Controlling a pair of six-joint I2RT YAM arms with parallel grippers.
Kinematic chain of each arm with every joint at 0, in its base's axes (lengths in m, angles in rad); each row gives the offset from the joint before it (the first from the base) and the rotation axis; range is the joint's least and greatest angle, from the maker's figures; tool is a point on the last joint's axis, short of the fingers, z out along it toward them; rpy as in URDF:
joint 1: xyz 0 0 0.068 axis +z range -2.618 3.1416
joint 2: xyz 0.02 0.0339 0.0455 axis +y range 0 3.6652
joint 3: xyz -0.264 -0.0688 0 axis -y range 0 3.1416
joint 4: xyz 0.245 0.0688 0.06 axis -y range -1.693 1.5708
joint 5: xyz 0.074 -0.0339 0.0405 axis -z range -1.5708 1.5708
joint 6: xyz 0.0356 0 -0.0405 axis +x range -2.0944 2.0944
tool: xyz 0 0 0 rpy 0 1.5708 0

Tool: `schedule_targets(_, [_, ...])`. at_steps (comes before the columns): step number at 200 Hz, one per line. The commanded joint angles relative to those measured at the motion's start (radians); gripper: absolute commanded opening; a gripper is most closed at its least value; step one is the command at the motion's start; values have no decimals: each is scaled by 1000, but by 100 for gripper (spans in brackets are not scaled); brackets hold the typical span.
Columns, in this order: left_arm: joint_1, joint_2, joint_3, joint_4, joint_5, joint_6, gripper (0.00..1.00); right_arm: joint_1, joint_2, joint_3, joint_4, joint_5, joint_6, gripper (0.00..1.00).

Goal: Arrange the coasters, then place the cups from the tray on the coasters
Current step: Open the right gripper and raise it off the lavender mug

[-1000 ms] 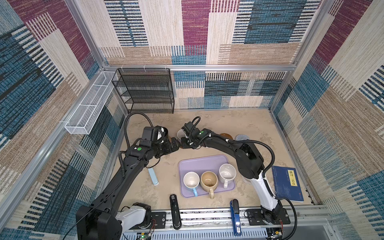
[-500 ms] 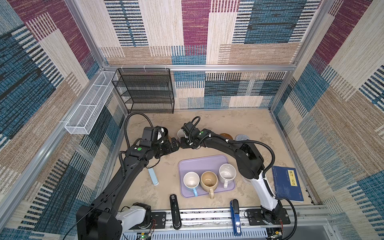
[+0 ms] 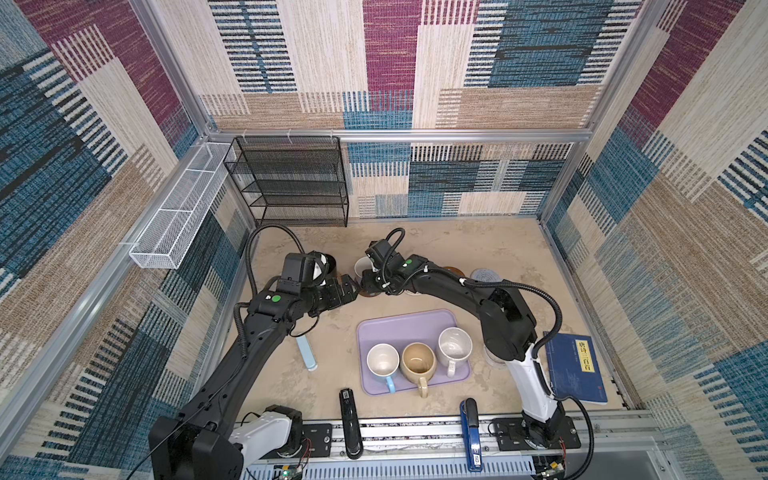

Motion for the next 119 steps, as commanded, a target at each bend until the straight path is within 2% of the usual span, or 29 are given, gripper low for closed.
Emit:
schedule_targets(1, [0,-14,26,-44,-8,18,100,1,-44,-8,37,14,-2,54])
schedule_targets(28, [0,-38,44,-79,-3,12,100,1,-123,-46,44,32,-5,73])
schedule_targets(49, [0,-58,40,-72,29,9,100,1,-203,-100,58,57,-12,99])
schedule_targets(76, [0,-59,69,-113,44,18,100,1,-298,-166,74,82,-35,100])
schedule_targets(101, [-6,-71,70,-124,88,-2,99,1,-421,-301,176,100,-69,100])
schedule_targets(119, [-67,-78,64,-124,73,-26,100,-1,-509,-382,233,118,-90,99])
